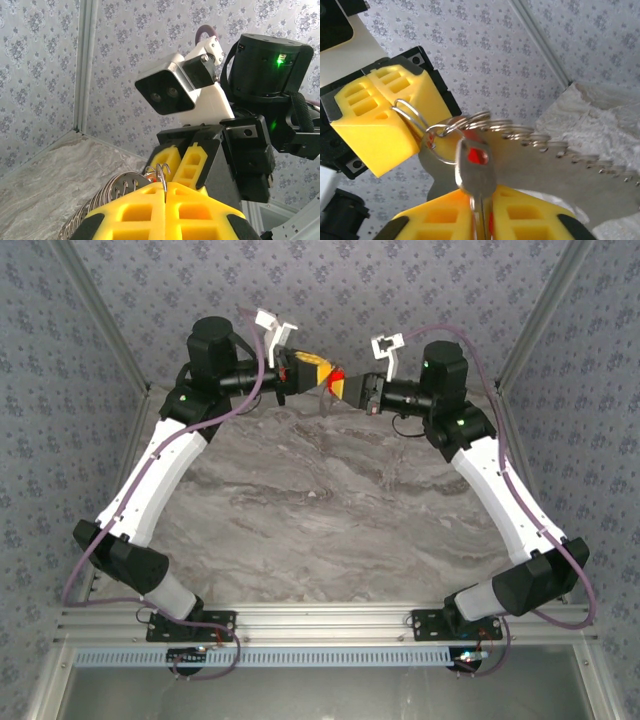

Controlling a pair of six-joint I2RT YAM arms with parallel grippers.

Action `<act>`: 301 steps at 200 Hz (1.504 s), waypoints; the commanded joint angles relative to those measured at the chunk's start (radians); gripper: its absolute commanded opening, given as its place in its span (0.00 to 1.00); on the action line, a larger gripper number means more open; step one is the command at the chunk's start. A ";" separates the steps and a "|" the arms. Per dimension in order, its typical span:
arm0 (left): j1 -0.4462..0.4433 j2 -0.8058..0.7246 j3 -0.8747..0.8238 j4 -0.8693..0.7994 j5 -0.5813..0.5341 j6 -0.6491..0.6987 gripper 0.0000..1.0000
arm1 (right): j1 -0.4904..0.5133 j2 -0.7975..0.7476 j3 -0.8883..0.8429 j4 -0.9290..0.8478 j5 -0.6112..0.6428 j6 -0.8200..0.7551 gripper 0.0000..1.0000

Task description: Put the keys on the keyring

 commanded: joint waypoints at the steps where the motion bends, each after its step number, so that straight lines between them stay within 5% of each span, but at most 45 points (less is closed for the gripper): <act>1: -0.001 -0.040 0.002 0.070 0.004 -0.008 0.00 | 0.018 -0.011 0.030 -0.071 -0.020 -0.048 0.08; 39: -0.001 -0.037 0.001 0.081 -0.006 -0.010 0.00 | 0.029 -0.011 0.054 -0.147 -0.020 -0.089 0.00; 105: -0.001 -0.031 -0.001 0.109 -0.014 -0.025 0.00 | 0.063 0.025 0.086 -0.225 -0.101 -0.114 0.00; 122: 0.000 -0.031 -0.003 0.111 -0.014 -0.026 0.00 | 0.039 0.017 0.079 -0.219 -0.118 -0.102 0.24; 138: 0.000 -0.031 -0.005 0.112 -0.014 -0.024 0.00 | -0.009 -0.008 0.053 -0.151 -0.137 -0.048 0.33; 190: 0.000 -0.037 -0.018 0.127 -0.014 -0.031 0.00 | -0.155 -0.053 0.023 0.121 -0.169 0.168 0.35; 252: -0.001 -0.027 -0.021 0.170 -0.004 -0.067 0.00 | -0.151 0.023 0.054 0.377 -0.123 0.328 0.40; 301: 0.001 -0.028 -0.039 0.229 -0.006 -0.109 0.00 | -0.103 0.067 0.082 0.419 -0.136 0.356 0.40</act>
